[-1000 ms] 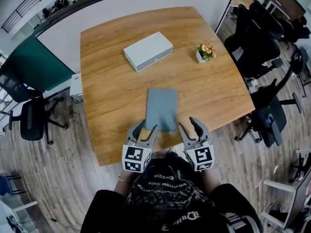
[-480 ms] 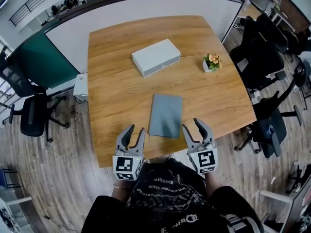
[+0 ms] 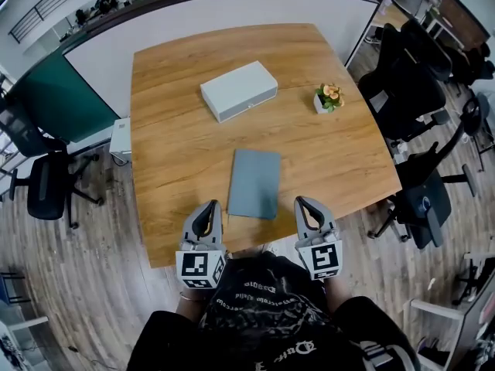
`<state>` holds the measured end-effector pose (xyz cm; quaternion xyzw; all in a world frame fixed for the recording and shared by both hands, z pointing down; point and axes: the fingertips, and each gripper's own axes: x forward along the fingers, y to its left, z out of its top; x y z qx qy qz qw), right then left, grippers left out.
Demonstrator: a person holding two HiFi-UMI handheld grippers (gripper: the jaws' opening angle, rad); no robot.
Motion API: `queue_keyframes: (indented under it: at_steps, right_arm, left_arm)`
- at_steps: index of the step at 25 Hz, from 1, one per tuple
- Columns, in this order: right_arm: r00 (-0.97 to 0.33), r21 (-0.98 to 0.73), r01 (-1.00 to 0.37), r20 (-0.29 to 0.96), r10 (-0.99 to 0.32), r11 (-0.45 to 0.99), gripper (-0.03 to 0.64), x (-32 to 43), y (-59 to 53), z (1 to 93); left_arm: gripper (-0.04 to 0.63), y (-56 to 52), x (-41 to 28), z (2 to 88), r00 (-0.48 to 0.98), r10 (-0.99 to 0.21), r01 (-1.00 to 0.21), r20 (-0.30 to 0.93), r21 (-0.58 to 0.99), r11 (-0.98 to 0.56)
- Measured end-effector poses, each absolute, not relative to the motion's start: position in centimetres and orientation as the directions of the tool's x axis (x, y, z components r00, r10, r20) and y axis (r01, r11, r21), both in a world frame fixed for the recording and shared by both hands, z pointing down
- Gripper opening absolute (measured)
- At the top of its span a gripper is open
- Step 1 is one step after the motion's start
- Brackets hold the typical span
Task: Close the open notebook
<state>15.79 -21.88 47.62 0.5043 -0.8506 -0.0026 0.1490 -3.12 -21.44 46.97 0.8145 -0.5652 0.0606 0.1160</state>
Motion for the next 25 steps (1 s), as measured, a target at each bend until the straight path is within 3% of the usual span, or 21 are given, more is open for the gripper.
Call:
queue_keyframes:
  at_steps: [25]
  right_arm:
    - [-0.412,0.193,-0.853,0.319,-0.853,0.485,0.005,18.2,-20.6,48.5]
  left_arm:
    - [0.021,-20.0,0.8,49.0,0.426,-0.848,-0.898,0.315,0.035,-0.438]
